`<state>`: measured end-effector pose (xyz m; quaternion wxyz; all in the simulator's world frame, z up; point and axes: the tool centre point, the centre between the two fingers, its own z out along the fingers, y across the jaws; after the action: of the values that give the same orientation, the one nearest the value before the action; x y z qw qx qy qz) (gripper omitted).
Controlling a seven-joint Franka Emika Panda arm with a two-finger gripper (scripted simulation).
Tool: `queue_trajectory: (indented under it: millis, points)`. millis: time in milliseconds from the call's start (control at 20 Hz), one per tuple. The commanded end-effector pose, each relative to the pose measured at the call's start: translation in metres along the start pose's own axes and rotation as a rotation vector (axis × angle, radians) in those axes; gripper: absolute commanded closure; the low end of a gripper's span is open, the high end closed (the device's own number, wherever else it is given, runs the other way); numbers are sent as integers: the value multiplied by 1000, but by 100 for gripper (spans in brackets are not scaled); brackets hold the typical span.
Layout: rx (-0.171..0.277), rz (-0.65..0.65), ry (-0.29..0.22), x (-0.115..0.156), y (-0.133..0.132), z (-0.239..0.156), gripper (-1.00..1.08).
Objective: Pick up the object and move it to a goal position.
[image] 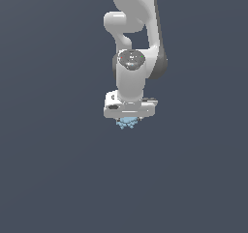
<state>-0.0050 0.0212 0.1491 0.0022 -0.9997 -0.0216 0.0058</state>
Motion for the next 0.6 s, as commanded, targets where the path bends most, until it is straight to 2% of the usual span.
queue_trajectory:
  millis: [0,550]
  points:
    - [0,0,0,0,0,0,-92]
    - [25,-47,19,6,-20,-5,-92]
